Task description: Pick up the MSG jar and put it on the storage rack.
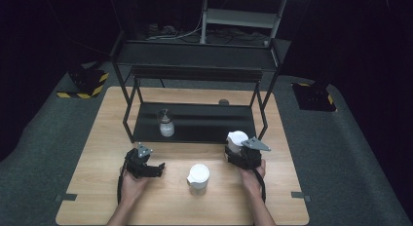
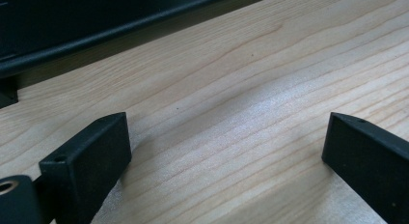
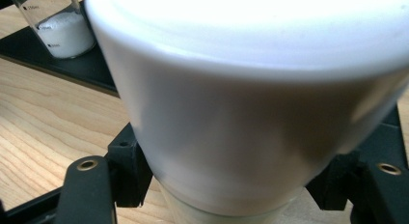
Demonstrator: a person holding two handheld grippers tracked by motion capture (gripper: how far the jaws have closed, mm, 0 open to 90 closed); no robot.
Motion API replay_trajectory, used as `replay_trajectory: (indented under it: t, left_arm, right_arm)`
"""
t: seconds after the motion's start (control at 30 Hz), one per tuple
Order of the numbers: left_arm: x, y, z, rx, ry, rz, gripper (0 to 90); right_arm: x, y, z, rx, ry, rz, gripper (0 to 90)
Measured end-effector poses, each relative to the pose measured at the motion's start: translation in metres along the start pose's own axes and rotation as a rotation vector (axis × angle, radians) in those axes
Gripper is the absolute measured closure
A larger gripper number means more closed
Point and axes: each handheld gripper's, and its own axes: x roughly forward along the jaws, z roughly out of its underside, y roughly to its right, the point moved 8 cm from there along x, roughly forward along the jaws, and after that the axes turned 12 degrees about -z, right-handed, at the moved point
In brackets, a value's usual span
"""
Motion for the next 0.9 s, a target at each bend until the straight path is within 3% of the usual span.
replay_trajectory:
  t: [0.9]
  left_arm:
    - [0.0, 0.0, 0.0, 0.0, 0.0, 0.0, 3.2]
  right_arm:
    - [0.002, 0.006, -0.03, -0.014, 0.005, 0.002, 31.1]
